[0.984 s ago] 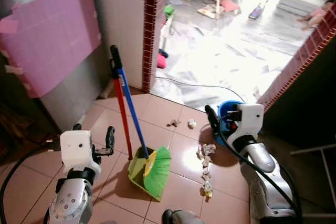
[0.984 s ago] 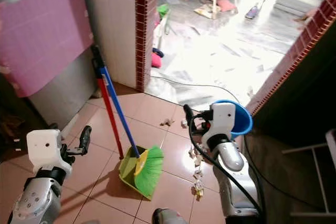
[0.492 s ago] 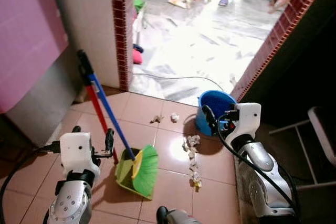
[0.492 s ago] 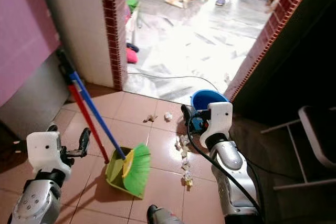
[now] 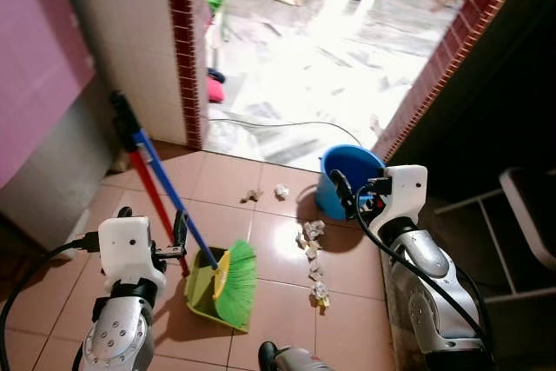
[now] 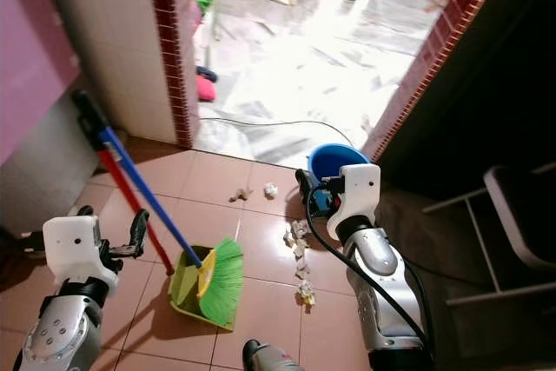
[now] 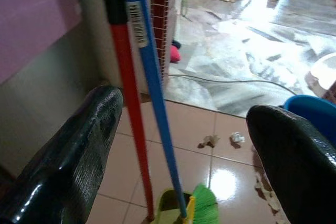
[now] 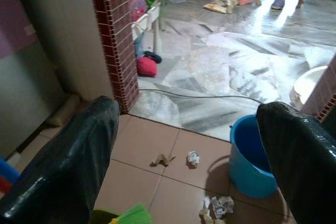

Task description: Sweep floor

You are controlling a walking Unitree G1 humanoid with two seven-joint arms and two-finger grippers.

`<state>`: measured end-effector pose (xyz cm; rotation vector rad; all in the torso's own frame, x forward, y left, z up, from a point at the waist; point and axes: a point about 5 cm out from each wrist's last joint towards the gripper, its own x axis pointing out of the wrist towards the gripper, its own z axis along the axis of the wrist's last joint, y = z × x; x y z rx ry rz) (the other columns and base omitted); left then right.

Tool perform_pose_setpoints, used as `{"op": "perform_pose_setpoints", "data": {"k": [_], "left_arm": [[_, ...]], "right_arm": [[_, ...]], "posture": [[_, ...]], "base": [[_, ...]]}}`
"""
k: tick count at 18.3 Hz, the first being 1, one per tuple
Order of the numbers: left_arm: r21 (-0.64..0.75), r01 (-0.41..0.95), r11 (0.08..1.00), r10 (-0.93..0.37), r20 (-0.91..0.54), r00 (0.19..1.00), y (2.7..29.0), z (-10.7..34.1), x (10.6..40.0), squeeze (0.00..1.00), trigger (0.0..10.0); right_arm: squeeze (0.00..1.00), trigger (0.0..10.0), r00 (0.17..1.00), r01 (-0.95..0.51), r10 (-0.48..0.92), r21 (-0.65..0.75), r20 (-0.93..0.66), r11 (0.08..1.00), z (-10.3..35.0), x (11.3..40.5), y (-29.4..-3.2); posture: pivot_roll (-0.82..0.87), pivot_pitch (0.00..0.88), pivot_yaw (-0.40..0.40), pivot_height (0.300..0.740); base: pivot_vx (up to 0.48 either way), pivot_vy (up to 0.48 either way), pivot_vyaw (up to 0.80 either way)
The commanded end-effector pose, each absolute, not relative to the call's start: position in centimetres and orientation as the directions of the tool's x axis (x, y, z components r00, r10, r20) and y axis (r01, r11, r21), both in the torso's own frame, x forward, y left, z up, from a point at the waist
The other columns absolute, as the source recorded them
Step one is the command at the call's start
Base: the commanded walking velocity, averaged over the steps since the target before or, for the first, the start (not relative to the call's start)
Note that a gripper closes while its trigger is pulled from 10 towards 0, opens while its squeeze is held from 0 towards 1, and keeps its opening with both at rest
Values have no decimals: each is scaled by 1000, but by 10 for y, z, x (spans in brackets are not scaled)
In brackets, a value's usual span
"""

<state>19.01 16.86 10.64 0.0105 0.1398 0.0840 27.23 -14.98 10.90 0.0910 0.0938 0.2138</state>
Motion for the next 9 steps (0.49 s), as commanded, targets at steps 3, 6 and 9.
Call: {"op": "perform_pose_setpoints", "data": {"k": [3,6,9], "left_arm": [[15,-70,997,71,-137,988,168,107,190,0,10000],[16,-67,998,69,-137,988,167,107,189,0,10000],[15,-77,997,78,-139,987,168,107,189,0,10000]], "right_arm": [[0,10000,974,-202,210,95,-85,975,109,274,-152],[0,10000,974,-203,211,98,-83,974,109,273,-151],[0,10000,973,-207,215,99,-83,973,108,273,-150]], "posture": [[75,95,-87,740],[77,96,-87,740],[79,96,-88,740]], "base": [[255,0,-708],[279,0,-146],[94,0,0]]}}
